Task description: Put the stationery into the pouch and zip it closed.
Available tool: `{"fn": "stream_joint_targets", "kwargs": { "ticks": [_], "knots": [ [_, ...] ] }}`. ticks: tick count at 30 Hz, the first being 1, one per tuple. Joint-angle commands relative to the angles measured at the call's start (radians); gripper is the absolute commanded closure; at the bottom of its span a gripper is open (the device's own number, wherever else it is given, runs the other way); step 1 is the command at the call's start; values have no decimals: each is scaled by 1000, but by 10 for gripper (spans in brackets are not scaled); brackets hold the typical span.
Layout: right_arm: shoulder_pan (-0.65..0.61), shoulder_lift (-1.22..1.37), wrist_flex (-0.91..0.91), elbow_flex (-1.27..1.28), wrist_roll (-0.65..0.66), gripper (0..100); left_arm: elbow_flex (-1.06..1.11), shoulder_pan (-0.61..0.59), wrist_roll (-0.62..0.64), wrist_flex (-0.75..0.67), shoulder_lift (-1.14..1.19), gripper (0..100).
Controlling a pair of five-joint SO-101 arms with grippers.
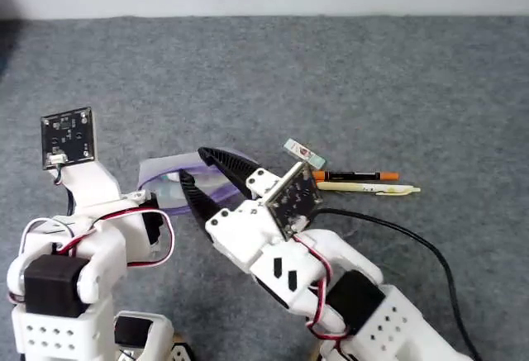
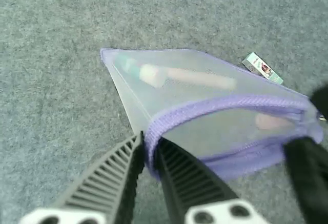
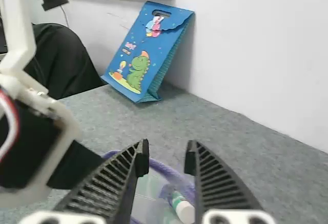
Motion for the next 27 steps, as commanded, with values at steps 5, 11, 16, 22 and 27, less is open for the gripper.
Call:
{"fn": "stream_joint_targets", "kwargs": {
  "ticks": [5, 11, 16, 22, 27],
  "knots": [
    [229, 25, 283, -206, -11, 987, -44, -3, 14, -5, 5, 989],
    [415, 171, 469, -362, -6, 987, -42, -3, 14, -5, 5, 989],
    [506, 332, 573, -463, 8, 986, -42, -3, 14, -5, 9, 989],
    [539, 587, 697, -588, 203, 890, -42, 3, 14, -5, 11, 989],
    [550, 829, 783, -740, 269, 816, -42, -2, 14, -5, 11, 989]
  ]
}}
